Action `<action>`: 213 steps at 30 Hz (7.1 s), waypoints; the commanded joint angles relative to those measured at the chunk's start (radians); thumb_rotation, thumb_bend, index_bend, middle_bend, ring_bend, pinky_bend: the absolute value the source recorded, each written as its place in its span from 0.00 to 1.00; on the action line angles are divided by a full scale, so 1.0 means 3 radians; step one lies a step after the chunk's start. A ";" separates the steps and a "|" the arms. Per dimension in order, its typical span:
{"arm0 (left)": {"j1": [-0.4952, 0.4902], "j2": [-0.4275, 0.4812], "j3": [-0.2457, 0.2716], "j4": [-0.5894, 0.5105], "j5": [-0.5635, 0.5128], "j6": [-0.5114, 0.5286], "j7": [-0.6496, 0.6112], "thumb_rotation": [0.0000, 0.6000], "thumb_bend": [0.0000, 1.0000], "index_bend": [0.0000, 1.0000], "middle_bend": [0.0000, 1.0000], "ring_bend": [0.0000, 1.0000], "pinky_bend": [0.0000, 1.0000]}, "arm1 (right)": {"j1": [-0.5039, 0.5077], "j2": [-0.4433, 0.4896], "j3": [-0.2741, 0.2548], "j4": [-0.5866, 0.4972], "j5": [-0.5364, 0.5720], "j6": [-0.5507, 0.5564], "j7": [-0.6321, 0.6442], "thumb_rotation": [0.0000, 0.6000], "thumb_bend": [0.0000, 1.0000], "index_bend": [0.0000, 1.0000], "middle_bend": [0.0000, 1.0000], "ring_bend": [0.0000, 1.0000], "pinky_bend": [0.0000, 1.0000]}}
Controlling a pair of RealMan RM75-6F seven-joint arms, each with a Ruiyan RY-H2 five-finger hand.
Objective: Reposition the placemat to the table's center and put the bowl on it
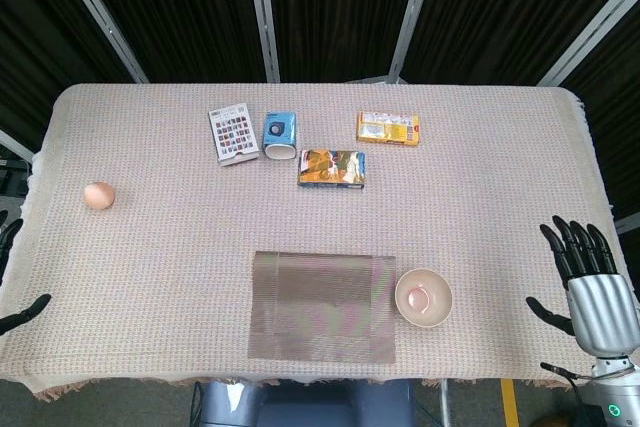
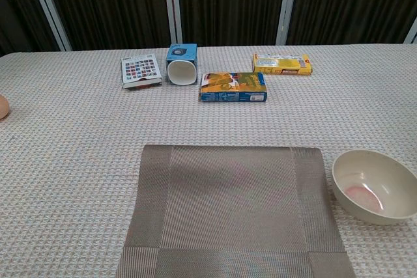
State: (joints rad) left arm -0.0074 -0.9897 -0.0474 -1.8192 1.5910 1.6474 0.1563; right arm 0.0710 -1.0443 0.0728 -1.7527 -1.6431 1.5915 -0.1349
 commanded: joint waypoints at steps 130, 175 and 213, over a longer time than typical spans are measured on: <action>-0.1343 -0.1932 0.0741 0.1734 0.1691 -0.1456 -0.0317 1.00 0.29 0.34 0.00 0.00 0.00 | 0.0200 -0.0251 -0.0032 0.0696 0.0428 -0.0359 0.0537 1.00 0.00 0.00 0.00 0.00 0.00; -0.1508 -0.2550 0.0962 0.2552 0.1543 -0.1188 -0.0480 1.00 0.42 0.43 0.00 0.00 0.00 | 0.0177 -0.0224 0.0023 0.0701 0.0423 -0.0340 0.0617 1.00 0.00 0.00 0.00 0.00 0.00; -0.2308 -0.2474 -0.0347 0.1991 0.0426 -0.1788 -0.0684 1.00 0.54 0.67 0.00 0.00 0.00 | 0.0173 -0.0201 0.0089 0.0668 0.0442 -0.0296 0.0613 1.00 0.00 0.00 0.00 0.00 0.00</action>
State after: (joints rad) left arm -0.6393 -1.7462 -0.0694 -1.2109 1.7849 1.1659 -0.0545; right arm 0.1225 -1.1046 0.0985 -1.5524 -1.5116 1.5035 0.0499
